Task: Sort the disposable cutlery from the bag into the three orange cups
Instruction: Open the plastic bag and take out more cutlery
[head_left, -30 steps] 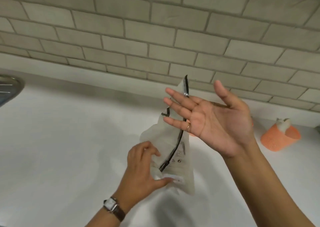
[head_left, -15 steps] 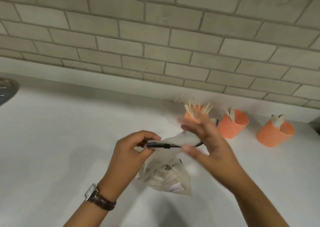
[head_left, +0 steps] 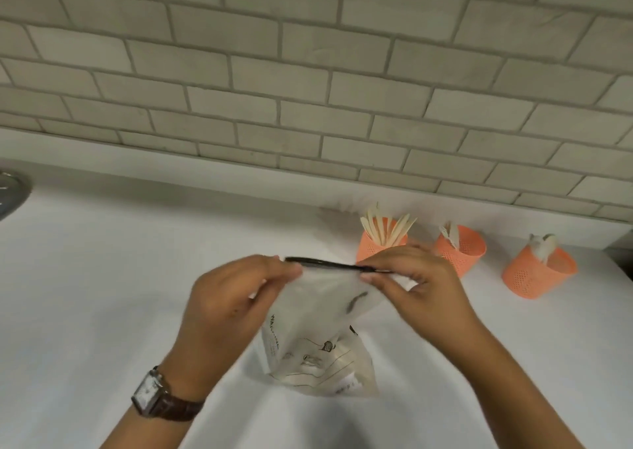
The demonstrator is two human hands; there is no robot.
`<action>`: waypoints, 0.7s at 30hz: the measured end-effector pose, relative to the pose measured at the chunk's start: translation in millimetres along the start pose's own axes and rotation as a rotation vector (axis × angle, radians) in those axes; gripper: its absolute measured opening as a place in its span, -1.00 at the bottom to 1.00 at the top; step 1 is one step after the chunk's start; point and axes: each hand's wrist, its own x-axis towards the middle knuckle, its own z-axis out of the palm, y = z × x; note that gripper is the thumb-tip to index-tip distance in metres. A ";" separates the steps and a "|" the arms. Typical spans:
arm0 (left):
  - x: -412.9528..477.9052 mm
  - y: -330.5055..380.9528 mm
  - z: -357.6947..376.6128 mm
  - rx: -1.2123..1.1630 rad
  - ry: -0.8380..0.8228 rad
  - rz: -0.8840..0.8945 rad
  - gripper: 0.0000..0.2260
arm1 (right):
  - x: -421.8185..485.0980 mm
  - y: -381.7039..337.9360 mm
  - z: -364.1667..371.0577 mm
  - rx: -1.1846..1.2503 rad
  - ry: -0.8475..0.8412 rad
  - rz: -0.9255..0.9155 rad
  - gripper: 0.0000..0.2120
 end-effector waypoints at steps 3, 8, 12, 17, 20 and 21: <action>6.1 -11.5 -17.9 0.074 0.068 -0.086 -0.81 | 1.5 26.5 -29.8 -0.103 0.106 0.122 -0.85; 7.4 -23.1 -30.4 0.155 0.005 -0.111 -0.79 | 0.6 46.8 -45.4 -0.131 0.206 0.219 -0.80; 11.3 -19.6 -38.1 0.043 -0.049 -0.296 -0.81 | 2.1 52.2 -40.7 0.084 0.168 0.335 -0.76; 15.3 -13.5 -45.7 0.050 -0.289 -0.431 -0.88 | 2.1 31.5 -35.6 0.420 0.109 0.452 -0.76; 17.3 -10.8 -42.2 0.230 -0.357 -0.341 -0.84 | -1.4 12.8 -32.0 0.382 0.056 0.424 -0.92; 16.7 -11.5 -40.5 0.259 -0.366 -0.322 -0.87 | -2.5 7.0 -30.9 0.351 0.038 0.435 -0.86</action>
